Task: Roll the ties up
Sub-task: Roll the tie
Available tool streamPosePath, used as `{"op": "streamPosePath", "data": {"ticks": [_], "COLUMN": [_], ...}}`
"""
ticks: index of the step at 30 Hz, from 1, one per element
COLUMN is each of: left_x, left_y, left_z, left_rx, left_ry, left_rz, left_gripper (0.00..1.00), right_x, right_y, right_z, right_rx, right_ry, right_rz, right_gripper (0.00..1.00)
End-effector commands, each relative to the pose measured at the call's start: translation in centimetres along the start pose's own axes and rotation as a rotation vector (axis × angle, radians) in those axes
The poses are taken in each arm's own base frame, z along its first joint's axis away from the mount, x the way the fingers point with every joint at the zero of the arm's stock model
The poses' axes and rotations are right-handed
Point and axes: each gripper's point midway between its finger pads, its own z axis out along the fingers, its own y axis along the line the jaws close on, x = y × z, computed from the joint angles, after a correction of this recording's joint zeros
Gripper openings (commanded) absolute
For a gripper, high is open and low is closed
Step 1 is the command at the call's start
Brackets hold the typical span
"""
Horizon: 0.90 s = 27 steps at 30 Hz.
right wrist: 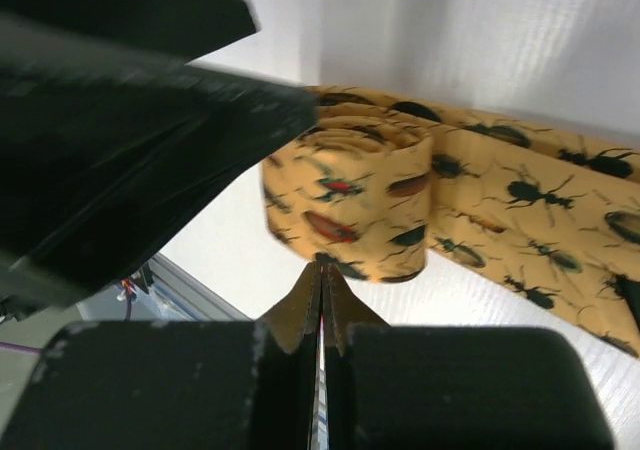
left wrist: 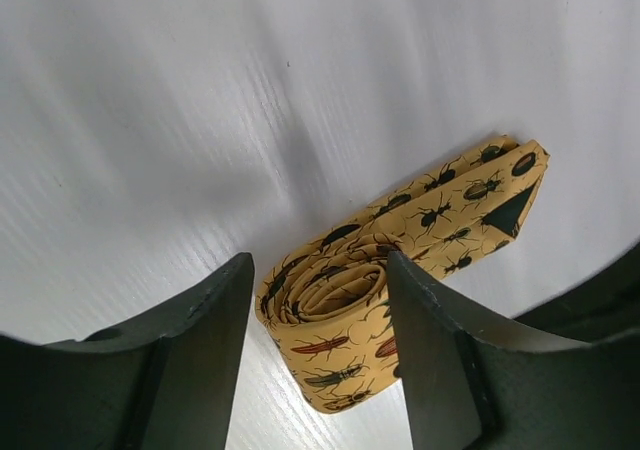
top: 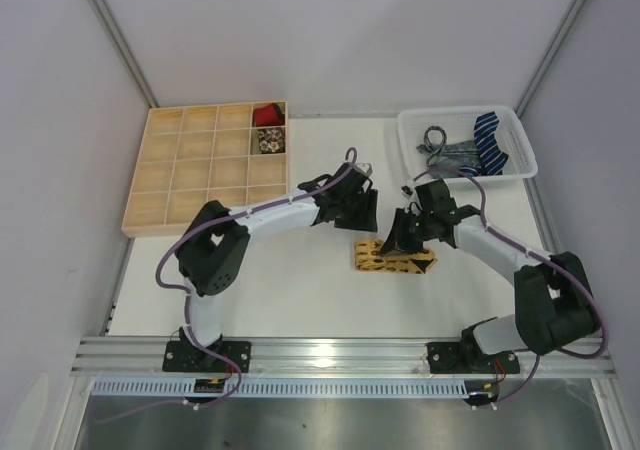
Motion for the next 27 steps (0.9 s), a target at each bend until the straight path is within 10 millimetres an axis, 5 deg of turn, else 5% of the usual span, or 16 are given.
{"op": "streamPosePath", "data": {"ticks": [1,3,8,13,27], "left_x": [-2.2,-2.1,-1.8,-1.2,1.0], "left_y": [-0.6,0.3,1.9,2.6,2.1], "left_z": [-0.8,-0.7,-0.3,0.3,1.7], "left_rx": [0.031,0.004,-0.061,-0.097,-0.055], "left_ry": [-0.039,-0.026,0.023,0.061,0.124], "left_rz": [0.013,-0.007,-0.023,-0.011,-0.005], "left_gripper": [0.59,0.58,0.33,0.22,0.22], "right_x": [-1.1,-1.1,1.3,2.1,3.7], "right_y": [1.2,1.7,2.7,1.8,0.8], "right_z": [-1.1,-1.1,0.4,1.7,4.7], "right_rx": [0.033,0.041,0.083,0.193,0.304], "right_ry": [-0.120,-0.150,-0.193,-0.325,-0.524], "right_rz": [-0.039,-0.053,-0.141,-0.205,-0.266], "right_gripper": [0.00,0.00,0.00,0.00,0.00]}}
